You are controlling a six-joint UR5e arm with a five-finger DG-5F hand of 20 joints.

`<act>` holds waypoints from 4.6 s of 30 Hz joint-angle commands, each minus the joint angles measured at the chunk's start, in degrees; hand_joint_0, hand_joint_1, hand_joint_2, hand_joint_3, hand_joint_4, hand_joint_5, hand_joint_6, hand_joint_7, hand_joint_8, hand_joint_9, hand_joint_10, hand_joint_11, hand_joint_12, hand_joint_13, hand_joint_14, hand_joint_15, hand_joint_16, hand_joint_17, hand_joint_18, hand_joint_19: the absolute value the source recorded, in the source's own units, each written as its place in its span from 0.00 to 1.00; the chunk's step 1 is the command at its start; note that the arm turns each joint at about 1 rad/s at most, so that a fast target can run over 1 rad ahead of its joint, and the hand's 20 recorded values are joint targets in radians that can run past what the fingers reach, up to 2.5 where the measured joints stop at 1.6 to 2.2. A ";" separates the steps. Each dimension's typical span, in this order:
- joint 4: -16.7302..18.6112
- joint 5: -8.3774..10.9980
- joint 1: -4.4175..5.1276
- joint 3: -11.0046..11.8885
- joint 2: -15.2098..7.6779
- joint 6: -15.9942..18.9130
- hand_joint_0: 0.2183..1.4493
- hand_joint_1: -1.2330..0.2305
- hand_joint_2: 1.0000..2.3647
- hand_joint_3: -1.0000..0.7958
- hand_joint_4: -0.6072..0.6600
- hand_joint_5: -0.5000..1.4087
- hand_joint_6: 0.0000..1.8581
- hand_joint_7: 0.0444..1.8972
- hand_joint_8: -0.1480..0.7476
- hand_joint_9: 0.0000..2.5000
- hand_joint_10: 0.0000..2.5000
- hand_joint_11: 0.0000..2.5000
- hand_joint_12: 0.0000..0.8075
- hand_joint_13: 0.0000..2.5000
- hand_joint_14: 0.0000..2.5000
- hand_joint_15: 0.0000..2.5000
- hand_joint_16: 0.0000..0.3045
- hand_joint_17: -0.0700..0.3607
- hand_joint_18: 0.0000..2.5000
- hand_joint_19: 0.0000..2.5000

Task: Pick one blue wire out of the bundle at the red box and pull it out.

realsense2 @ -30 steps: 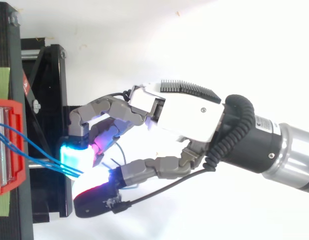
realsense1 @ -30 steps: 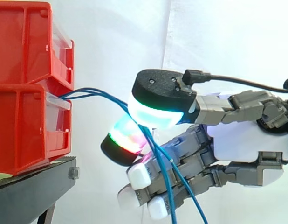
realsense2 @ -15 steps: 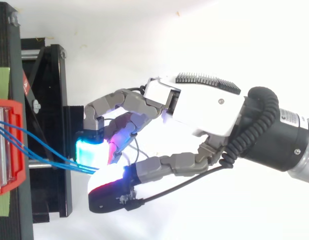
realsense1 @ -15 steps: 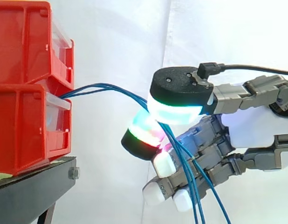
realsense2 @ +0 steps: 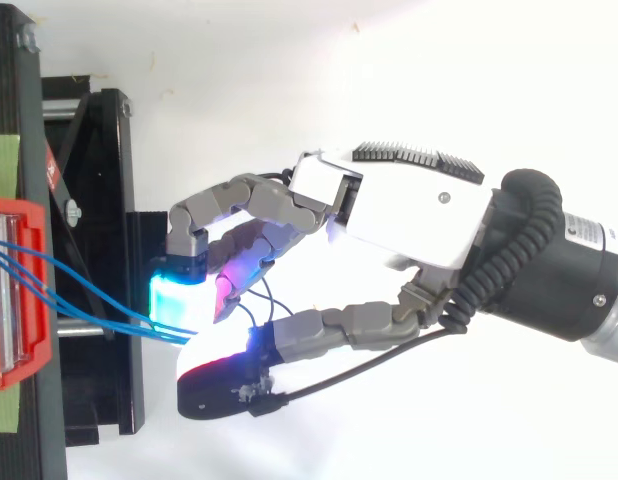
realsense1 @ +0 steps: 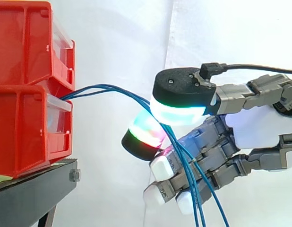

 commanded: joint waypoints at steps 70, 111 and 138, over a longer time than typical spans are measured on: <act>-6.14 0.06 0.02 2.92 0.00 7.91 0.32 0.32 0.00 0.28 0.48 0.23 0.45 0.61 0.38 0.44 0.00 0.06 0.43 0.26 0.00 0.07 0.15 0.41 0.27 0.17; -9.75 0.15 0.11 4.86 0.00 10.02 0.35 0.23 0.02 0.52 0.52 0.21 0.50 0.65 0.51 0.41 0.00 0.15 0.48 0.30 0.01 0.14 0.16 0.42 0.28 0.17; -9.66 0.15 0.20 4.94 -0.09 11.69 0.31 0.36 0.01 0.33 0.53 0.24 0.42 0.54 0.37 0.44 0.00 0.05 0.43 0.25 0.00 0.07 0.15 0.40 0.25 0.17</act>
